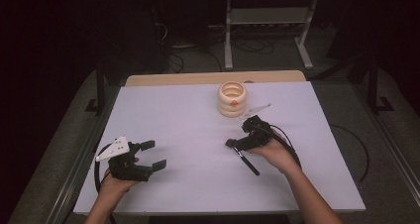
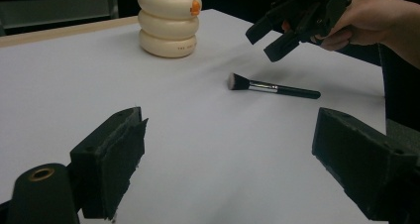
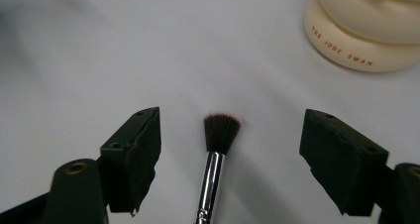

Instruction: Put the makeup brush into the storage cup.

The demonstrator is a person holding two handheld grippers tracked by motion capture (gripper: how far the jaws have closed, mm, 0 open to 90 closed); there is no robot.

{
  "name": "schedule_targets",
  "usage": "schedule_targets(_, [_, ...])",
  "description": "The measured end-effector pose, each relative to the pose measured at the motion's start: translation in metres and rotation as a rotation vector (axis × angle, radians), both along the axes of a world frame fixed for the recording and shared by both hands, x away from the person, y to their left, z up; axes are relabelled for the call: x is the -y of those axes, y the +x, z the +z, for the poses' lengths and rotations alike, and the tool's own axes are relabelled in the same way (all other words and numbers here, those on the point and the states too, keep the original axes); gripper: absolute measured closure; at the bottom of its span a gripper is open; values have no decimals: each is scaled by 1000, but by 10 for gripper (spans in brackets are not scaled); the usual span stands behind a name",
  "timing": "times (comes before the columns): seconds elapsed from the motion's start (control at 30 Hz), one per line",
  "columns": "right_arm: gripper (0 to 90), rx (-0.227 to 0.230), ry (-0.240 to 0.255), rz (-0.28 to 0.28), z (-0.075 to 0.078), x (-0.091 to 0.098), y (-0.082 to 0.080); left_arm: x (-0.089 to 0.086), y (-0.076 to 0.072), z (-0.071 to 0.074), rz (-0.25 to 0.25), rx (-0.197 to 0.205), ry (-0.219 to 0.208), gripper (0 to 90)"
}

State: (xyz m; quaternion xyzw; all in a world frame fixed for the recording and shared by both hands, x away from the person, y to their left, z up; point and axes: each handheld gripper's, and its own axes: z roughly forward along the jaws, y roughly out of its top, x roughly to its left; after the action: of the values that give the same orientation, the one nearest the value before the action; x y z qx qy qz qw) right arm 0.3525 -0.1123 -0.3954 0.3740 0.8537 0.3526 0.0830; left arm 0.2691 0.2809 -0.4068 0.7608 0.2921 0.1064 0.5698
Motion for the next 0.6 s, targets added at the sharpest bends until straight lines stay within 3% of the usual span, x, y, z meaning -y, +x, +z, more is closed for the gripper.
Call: schedule_targets(0.6, [392,-113,-55,16,-8,-7,2,0,0,0,0,1,1,125])
